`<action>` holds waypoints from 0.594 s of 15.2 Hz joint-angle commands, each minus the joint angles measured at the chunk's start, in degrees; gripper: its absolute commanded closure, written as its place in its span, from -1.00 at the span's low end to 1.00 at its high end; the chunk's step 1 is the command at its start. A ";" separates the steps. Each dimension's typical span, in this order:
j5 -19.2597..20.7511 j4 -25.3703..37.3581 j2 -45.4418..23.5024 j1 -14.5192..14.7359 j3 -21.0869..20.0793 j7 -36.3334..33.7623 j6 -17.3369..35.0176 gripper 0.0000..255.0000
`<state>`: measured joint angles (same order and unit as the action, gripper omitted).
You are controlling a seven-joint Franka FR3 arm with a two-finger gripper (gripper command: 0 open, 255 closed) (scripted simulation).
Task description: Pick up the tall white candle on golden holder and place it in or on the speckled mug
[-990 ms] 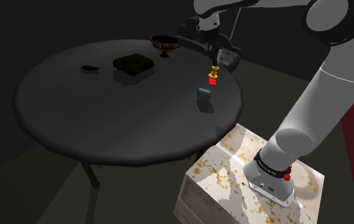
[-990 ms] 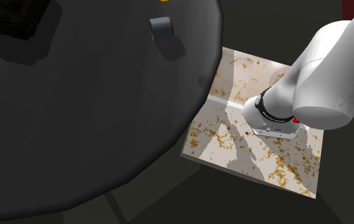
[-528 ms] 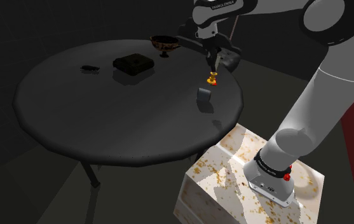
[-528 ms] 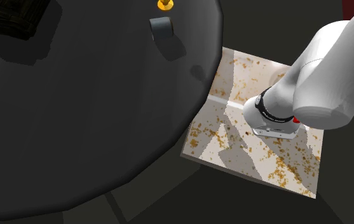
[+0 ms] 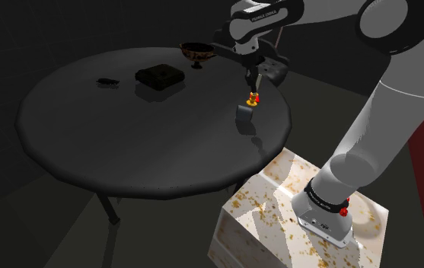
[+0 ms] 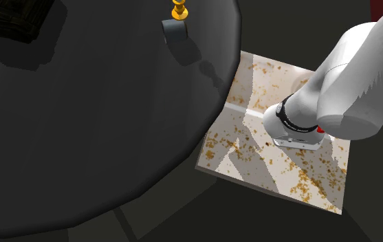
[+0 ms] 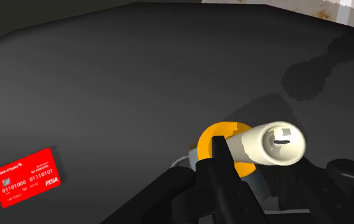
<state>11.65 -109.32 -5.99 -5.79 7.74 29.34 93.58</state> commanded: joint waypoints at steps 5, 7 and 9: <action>0.00 -0.03 -0.05 -0.01 0.01 0.00 0.09 -1.00; 0.00 -0.03 -0.05 -0.01 0.01 0.00 0.10 -1.00; 0.00 -0.03 -0.05 -0.01 0.01 0.00 0.10 -1.00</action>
<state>11.65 -109.35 -6.03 -5.80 7.75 29.35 93.67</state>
